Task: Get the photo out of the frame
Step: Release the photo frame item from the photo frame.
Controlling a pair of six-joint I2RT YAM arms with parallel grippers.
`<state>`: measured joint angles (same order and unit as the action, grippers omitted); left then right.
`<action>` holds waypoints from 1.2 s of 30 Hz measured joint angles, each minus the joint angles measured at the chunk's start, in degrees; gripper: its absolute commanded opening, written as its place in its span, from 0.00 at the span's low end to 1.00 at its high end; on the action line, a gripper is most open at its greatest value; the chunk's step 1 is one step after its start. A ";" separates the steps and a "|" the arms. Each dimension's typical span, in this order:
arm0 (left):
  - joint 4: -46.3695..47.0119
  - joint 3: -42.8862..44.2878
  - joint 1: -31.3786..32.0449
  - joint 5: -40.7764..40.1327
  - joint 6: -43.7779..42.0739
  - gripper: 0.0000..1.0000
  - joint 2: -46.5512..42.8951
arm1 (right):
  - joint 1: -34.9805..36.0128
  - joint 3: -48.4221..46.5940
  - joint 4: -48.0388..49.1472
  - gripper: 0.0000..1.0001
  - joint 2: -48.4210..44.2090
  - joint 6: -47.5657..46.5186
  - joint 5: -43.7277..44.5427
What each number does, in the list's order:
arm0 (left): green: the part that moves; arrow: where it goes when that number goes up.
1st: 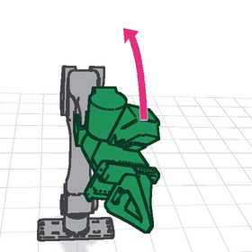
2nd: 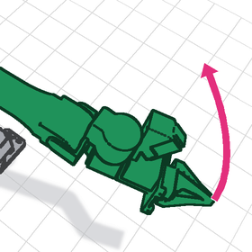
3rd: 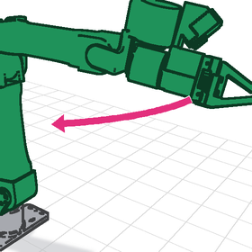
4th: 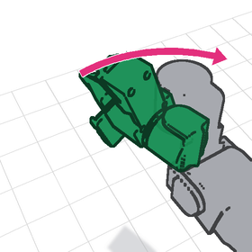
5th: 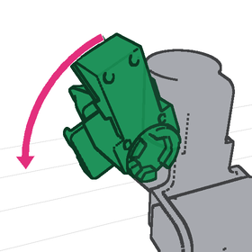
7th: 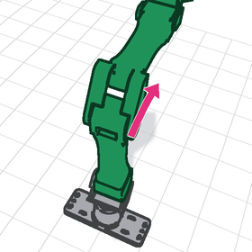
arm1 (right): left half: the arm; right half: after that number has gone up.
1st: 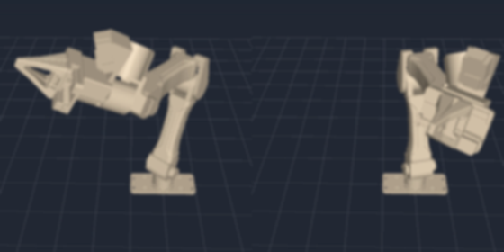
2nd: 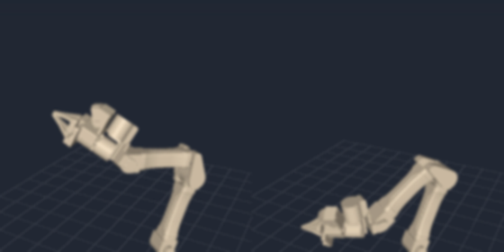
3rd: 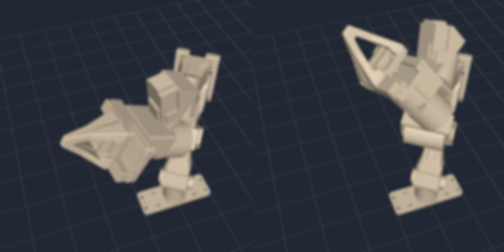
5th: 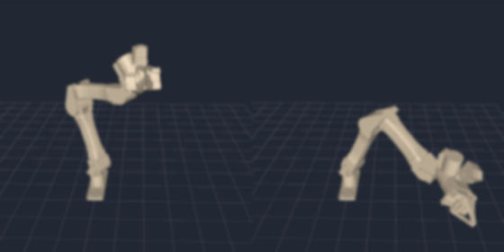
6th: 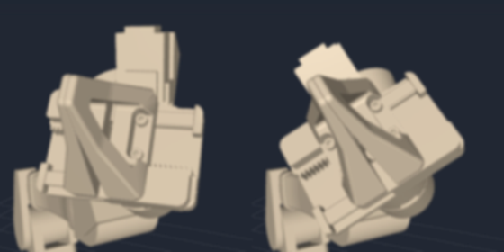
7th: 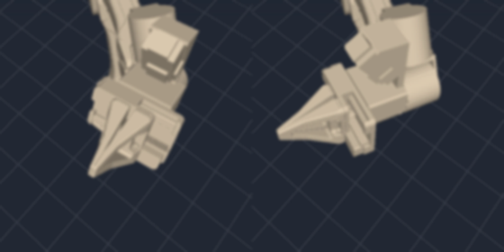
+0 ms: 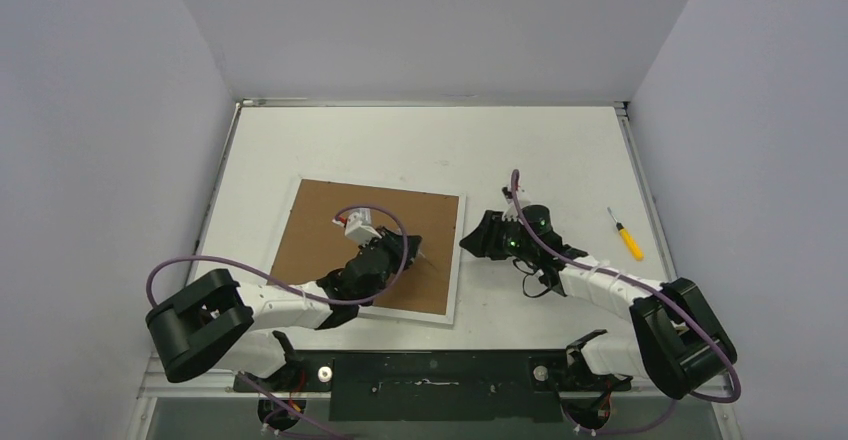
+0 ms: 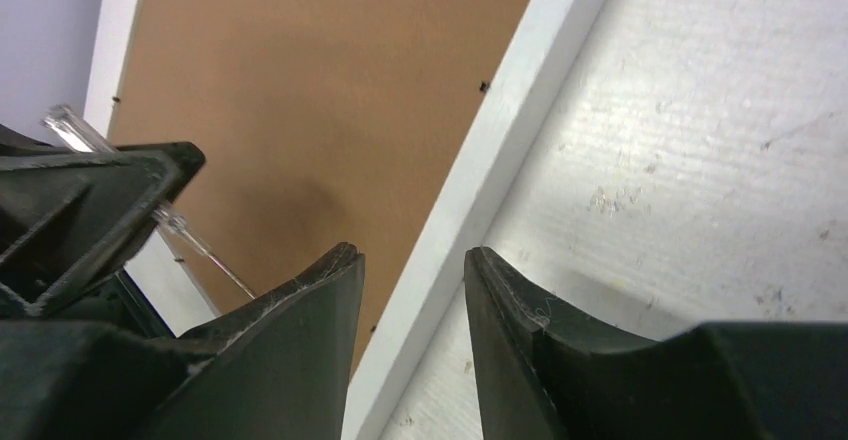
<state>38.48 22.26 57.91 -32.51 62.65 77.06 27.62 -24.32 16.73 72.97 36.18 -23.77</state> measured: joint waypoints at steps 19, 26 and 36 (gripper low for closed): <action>7.61 6.95 -2.51 -16.94 12.94 0.00 13.88 | -4.35 -7.50 9.07 0.33 16.35 2.08 -0.09; 7.61 11.91 -2.69 -20.65 13.66 0.00 17.38 | -7.96 -6.10 15.26 0.26 20.57 3.52 -3.02; 8.98 13.46 -3.69 -21.20 12.61 0.00 24.79 | -10.08 -6.23 15.96 0.27 22.08 5.62 -8.04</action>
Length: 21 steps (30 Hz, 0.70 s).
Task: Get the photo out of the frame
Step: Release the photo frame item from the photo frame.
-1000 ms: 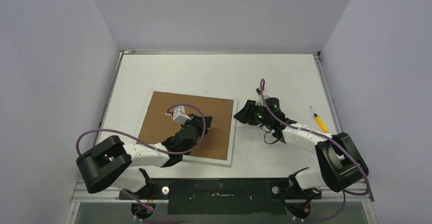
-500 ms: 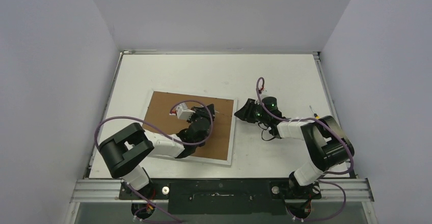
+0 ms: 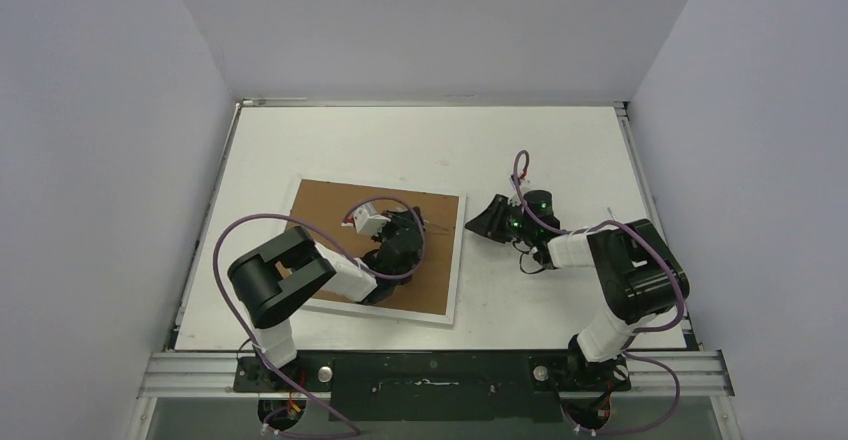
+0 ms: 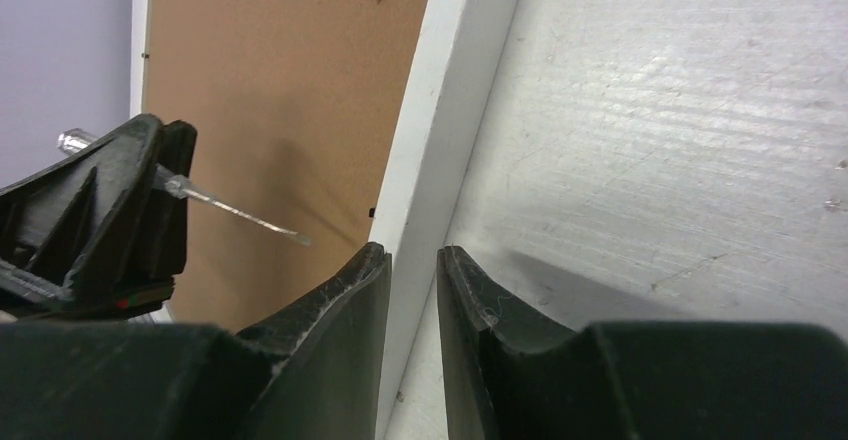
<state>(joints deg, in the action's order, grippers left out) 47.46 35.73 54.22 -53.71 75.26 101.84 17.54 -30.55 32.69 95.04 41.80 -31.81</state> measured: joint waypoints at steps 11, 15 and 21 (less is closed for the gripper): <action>3.02 1.84 -1.09 -0.70 -0.74 0.00 5.60 | 1.44 -2.51 -0.74 0.27 2.86 1.57 -1.75; 3.06 3.06 -1.38 -0.66 -0.66 0.00 6.60 | 2.12 -3.13 -1.70 0.27 3.52 1.60 -1.75; 2.86 4.00 -1.79 -0.31 0.20 0.00 7.39 | 2.43 -4.26 -3.21 0.22 4.26 1.62 -1.73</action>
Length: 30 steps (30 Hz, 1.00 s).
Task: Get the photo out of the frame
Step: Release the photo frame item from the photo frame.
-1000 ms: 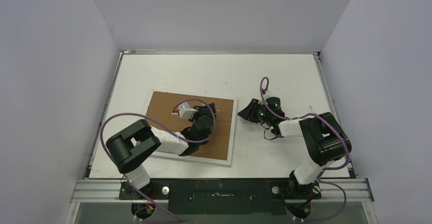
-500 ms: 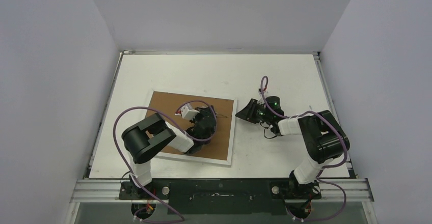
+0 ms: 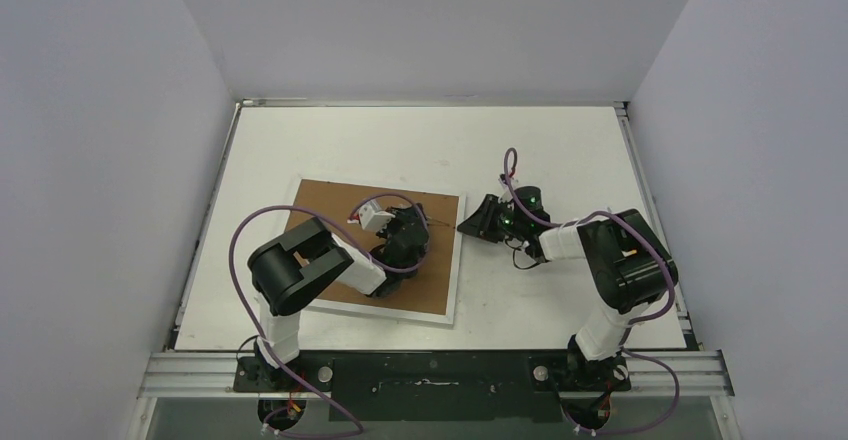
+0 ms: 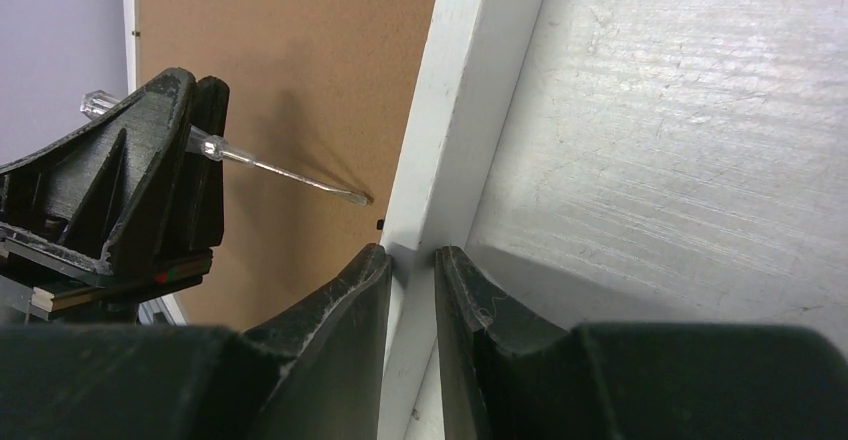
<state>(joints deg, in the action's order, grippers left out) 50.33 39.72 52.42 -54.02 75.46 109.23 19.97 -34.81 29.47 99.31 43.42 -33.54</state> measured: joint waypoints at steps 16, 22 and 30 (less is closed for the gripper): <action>2.95 0.17 0.02 0.90 -1.16 0.00 1.68 | 0.00 -2.08 -1.14 0.13 0.87 -0.07 -0.15; 3.56 0.15 0.02 0.87 -1.60 0.00 1.97 | 0.00 -2.27 -1.42 0.13 0.87 -0.09 -0.15; 3.82 0.17 0.02 0.85 -1.55 0.00 2.12 | 0.02 -2.69 -1.70 0.12 1.18 -0.09 -0.17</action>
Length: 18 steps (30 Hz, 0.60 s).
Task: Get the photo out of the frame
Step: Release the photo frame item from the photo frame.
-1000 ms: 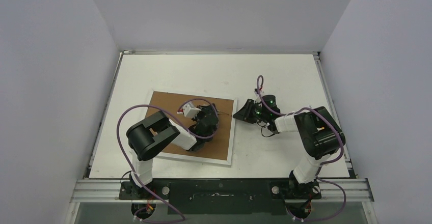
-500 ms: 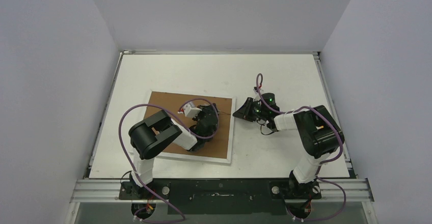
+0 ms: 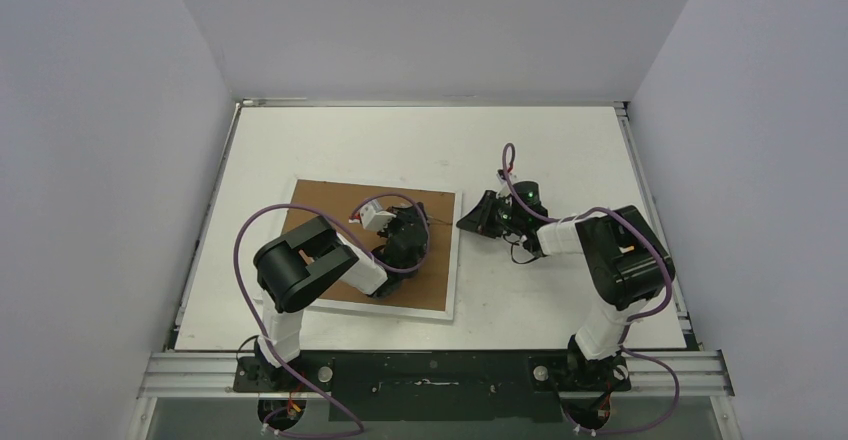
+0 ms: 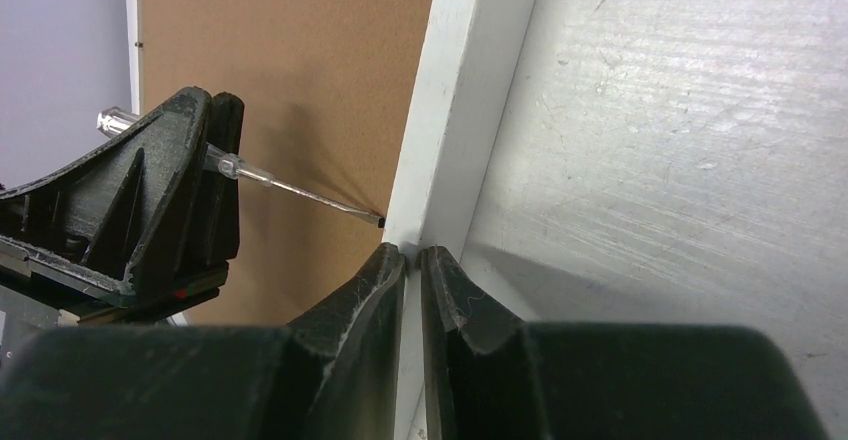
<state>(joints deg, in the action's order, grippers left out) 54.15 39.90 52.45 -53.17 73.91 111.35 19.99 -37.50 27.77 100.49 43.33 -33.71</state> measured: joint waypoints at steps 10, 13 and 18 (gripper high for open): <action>-0.02 0.66 0.07 -0.35 -1.92 0.00 0.00 | 0.26 -1.73 -1.99 0.12 0.55 -0.72 0.00; -0.13 1.16 0.07 -0.17 -3.23 0.00 0.00 | 0.26 -1.92 -2.43 0.13 0.57 -0.72 -0.04; -0.70 2.49 0.07 0.17 -6.69 0.00 0.00 | 0.26 -1.99 -2.60 0.13 0.55 -0.63 -0.09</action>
<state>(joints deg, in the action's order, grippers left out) 53.45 42.39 52.51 -52.99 67.22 111.35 20.25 -39.48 25.17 101.03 42.70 -33.80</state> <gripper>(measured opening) 0.133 0.130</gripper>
